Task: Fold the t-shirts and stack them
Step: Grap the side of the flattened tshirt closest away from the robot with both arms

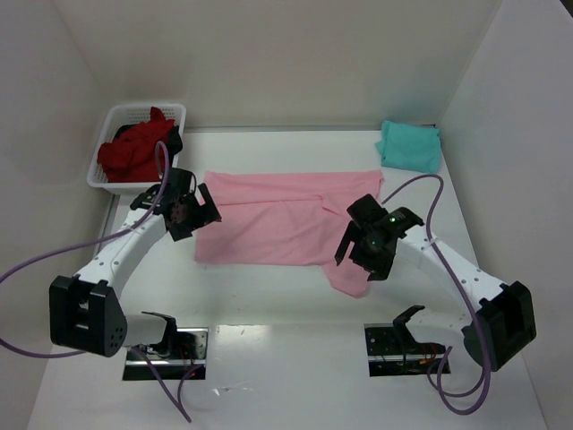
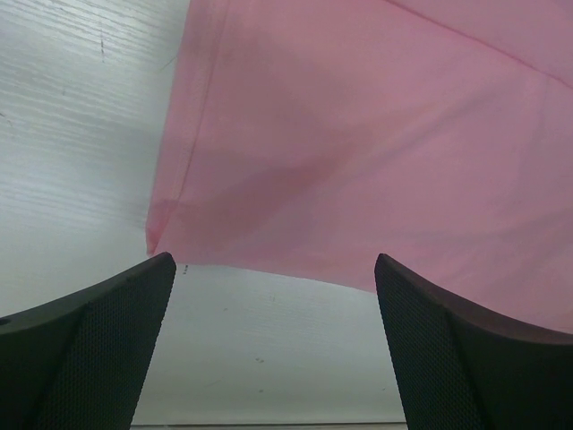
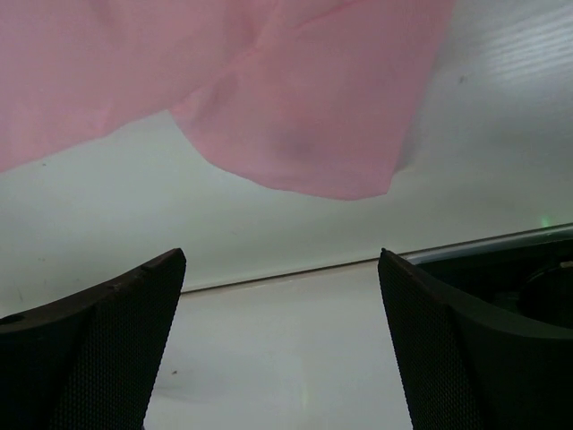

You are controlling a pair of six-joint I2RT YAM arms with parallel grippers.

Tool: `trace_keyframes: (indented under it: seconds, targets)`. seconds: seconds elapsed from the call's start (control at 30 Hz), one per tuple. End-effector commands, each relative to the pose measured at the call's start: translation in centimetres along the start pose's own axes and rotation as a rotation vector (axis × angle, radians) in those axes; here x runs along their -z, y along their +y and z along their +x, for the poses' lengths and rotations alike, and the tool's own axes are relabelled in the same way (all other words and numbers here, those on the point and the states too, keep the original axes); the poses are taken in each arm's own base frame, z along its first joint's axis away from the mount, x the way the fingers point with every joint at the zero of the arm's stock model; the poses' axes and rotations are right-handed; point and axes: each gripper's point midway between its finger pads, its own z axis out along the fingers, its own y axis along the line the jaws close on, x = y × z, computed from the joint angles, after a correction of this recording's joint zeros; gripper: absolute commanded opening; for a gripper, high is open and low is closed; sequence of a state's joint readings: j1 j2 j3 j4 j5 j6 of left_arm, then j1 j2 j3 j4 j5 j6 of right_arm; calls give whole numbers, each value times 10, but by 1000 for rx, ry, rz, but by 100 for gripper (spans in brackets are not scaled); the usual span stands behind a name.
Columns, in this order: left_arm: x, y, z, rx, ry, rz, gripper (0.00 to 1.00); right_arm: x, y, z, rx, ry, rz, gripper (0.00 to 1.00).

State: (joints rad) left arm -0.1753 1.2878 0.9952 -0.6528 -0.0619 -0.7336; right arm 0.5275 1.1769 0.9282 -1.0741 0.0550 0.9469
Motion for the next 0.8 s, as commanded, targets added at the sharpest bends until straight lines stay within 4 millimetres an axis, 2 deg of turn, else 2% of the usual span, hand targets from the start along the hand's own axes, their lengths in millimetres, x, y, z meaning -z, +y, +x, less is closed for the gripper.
trace_keyframes:
  seconds: [0.0, 0.23, 0.37, 0.53, 0.77]
  targets:
    - [1, -18, -10, -61, -4, 66, 100, -18, 0, 11, -160, 10, 3, 93]
    - [0, -26, -4, -70, 11, 132, 100, -27, -14, 3, -321, -103, -12, 92]
    - [0, -26, 0, -61, 25, 140, 100, -36, -15, -3, -336, -123, 34, 89]
    - [5, -25, -1, -61, 11, 136, 100, -53, -16, -16, -270, -149, 154, 89]
    - [10, -16, 6, -42, 9, 118, 100, -47, -16, -34, -202, -212, 197, 89]
